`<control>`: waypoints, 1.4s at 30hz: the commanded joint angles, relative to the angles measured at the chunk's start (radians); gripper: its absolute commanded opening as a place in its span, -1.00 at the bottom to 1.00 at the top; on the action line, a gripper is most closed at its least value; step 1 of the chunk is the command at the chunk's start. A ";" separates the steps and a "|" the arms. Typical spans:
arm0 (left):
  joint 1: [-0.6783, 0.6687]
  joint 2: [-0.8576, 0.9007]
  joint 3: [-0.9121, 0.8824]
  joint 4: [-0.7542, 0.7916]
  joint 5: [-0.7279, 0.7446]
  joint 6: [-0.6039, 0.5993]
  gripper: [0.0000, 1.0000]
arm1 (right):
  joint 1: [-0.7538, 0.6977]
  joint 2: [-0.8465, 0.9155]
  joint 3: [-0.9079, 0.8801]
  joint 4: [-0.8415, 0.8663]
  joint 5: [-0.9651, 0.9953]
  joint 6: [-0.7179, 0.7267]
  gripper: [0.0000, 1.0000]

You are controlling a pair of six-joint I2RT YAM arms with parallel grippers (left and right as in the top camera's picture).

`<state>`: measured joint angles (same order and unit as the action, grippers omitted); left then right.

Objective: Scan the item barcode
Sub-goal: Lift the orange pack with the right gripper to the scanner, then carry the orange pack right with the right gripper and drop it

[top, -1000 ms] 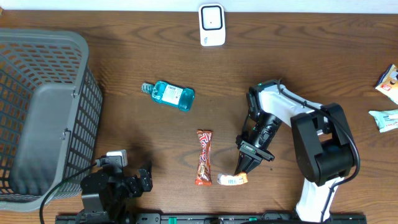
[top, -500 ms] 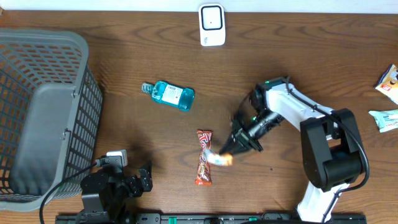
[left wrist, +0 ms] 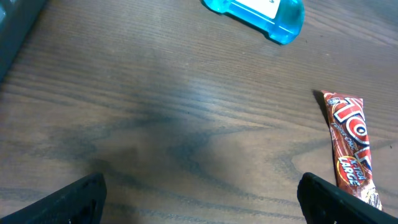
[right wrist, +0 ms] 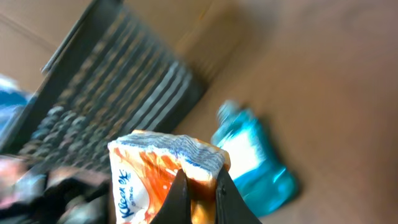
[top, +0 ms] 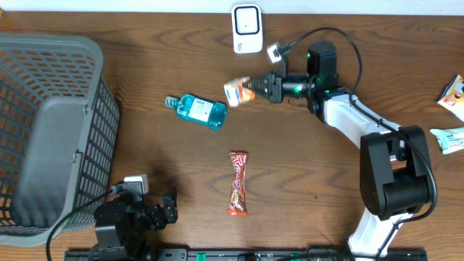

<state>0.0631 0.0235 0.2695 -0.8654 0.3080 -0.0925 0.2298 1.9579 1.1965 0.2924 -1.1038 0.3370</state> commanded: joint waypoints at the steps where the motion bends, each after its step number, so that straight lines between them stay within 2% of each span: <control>1: -0.004 -0.005 0.002 -0.009 -0.003 0.006 0.96 | 0.021 -0.015 0.002 0.125 0.336 -0.058 -0.98; 4: -0.004 -0.005 0.002 -0.010 -0.003 0.006 0.96 | 0.053 -0.011 0.002 0.191 0.632 -0.116 -0.98; 7: -0.004 -0.005 0.002 -0.009 -0.003 0.006 0.96 | 0.089 0.004 0.002 0.289 0.829 -0.118 -0.97; 11: -0.004 -0.005 0.002 -0.009 -0.003 0.006 0.96 | 0.109 0.042 0.003 0.490 0.866 -0.162 -0.97; 14: -0.004 -0.005 0.002 -0.010 -0.003 0.006 0.96 | 0.109 0.087 0.011 0.608 0.967 -0.162 -0.97; 19: -0.004 -0.005 0.002 -0.009 -0.003 0.006 0.96 | 0.100 0.215 0.112 0.702 1.019 -0.162 -0.98; 24: -0.004 -0.005 0.002 -0.010 -0.003 0.006 0.96 | 0.098 0.377 0.328 0.688 1.019 -0.159 -0.98; 29: -0.004 -0.005 0.002 -0.010 -0.003 0.006 0.96 | 0.098 0.582 0.623 0.576 1.023 -0.159 -0.98; 32: -0.004 -0.005 0.002 -0.010 -0.003 0.006 0.96 | 0.099 0.670 0.739 0.521 1.024 -0.159 -0.97; 36: -0.004 -0.005 0.002 -0.009 -0.003 0.006 0.96 | 0.099 0.732 0.796 0.491 1.025 -0.159 -0.98; 42: -0.004 -0.005 0.002 -0.010 -0.003 0.006 0.96 | 0.097 0.734 0.797 0.473 1.019 -0.159 -0.98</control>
<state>0.0631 0.0231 0.2695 -0.8658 0.3080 -0.0921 0.3332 2.6904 1.9648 0.7643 -0.0917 0.1894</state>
